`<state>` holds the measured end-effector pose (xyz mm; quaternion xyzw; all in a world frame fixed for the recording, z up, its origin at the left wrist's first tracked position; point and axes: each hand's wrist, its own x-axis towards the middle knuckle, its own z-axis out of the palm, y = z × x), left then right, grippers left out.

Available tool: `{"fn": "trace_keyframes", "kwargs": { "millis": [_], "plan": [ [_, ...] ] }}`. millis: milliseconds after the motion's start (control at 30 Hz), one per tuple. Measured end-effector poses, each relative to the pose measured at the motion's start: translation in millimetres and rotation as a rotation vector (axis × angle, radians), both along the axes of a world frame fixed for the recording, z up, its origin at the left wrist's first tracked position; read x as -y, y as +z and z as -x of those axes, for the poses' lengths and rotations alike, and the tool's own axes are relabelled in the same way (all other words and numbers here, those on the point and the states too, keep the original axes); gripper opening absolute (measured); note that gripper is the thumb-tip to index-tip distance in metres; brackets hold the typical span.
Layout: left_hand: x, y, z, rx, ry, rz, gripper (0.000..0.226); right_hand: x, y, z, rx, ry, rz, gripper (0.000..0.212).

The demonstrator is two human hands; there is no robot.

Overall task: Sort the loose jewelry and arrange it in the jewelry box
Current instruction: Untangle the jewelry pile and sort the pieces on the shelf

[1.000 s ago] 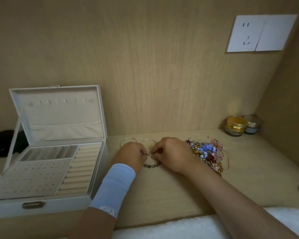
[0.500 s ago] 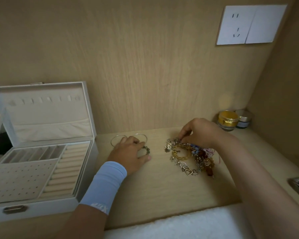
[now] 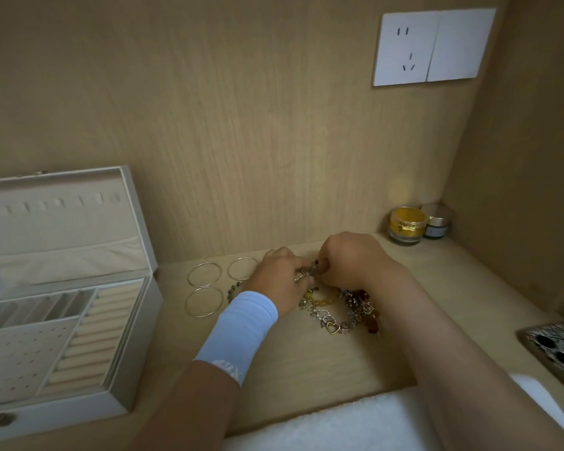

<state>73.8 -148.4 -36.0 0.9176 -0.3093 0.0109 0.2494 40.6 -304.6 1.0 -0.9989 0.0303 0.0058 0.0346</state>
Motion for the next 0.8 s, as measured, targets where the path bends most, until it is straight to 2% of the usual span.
{"fn": "trace_keyframes", "kwargs": {
  "millis": [133,233,300,400,533,667,800],
  "plan": [
    [6,-6,-2,0.004,0.029,0.056,0.039,10,14,6,-0.005,-0.002,-0.215,0.01],
    [8,-6,1,-0.041,0.04,0.216,0.021,18,23,9,-0.006,0.011,-0.487,0.005],
    [9,-1,2,-0.134,0.057,0.364,0.007,20,25,9,-0.018,0.047,-0.641,0.005],
    [4,12,3,-0.305,0.066,0.542,0.021,22,29,11,0.016,0.074,-0.815,0.008],
    [-10,29,7,-0.46,0.118,0.666,0.012,19,34,13,-0.022,0.082,-0.955,0.021],
    [-40,39,14,-0.461,0.135,0.647,0.012,-3,34,12,-0.086,0.104,-1.022,0.031],
    [-81,33,23,-0.394,0.213,0.461,0.008,-47,21,12,-0.081,0.052,-1.044,0.024]
  ]
}}
